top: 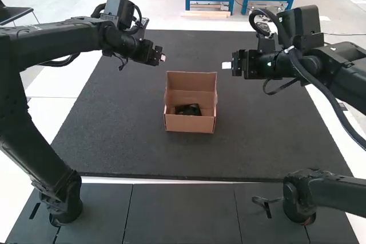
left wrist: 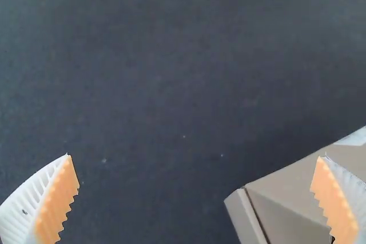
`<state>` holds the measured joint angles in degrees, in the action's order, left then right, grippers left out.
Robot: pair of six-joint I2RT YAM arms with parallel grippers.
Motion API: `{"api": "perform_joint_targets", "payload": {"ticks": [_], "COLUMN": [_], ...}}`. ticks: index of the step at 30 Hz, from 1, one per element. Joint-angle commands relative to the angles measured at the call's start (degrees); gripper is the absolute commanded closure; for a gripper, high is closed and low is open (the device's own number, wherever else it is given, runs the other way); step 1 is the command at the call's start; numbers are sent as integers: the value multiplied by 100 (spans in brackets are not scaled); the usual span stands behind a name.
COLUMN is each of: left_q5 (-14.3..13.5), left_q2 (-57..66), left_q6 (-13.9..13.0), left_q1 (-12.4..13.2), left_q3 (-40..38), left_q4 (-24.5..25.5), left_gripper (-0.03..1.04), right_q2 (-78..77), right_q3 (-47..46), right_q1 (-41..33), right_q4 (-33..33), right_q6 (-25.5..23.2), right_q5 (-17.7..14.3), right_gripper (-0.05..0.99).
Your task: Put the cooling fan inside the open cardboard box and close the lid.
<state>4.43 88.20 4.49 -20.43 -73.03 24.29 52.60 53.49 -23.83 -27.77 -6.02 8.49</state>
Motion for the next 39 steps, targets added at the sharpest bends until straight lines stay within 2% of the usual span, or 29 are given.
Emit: {"api": "perform_joint_targets", "payload": {"ticks": [1, 5, 9, 13, 16, 18, 22, 28, 39], "left_q5": [-21, -21, 14, 199, 252, 348, 357, 357, 357], "left_q2": [153, 382, 461, 470, 470, 470, 470, 470, 470], "left_q6": [69, 61, 34, -159, -300, -335, -528, -625, -563], "left_q1": [-137, -216, -295, -410, -401, -392, -348, -348, -366], "left_q3": [-299, -448, -563, -545, -492, -422, -281, 61, 958], "left_q4": [-92, -109, 111, 629, 1025, 1130, 1236, 1148, 445], "left_gripper": [5, 5, 5, 5, 5, 5, 5, 5, 5], "right_q2": [-171, -268, -276, -276, -250, -241, -197, -197, -197], "right_q3": [29, 12, -23, -6, 3, 3, 29, 65, 100], "right_q1": [116, 133, 133, 142, 133, 133, 133, 248, 327], "right_q4": [26, 0, -44, -27, 8, 44, 52, 44, 0], "right_q6": [-57, -57, -57, -57, -57, -57, -57, -48, -48], "right_q5": [-111, -111, -111, -120, -111, -111, -111, -111, -102], "right_gripper": [12, 12, 12, 12, 12, 12, 12, 12, 12]}}
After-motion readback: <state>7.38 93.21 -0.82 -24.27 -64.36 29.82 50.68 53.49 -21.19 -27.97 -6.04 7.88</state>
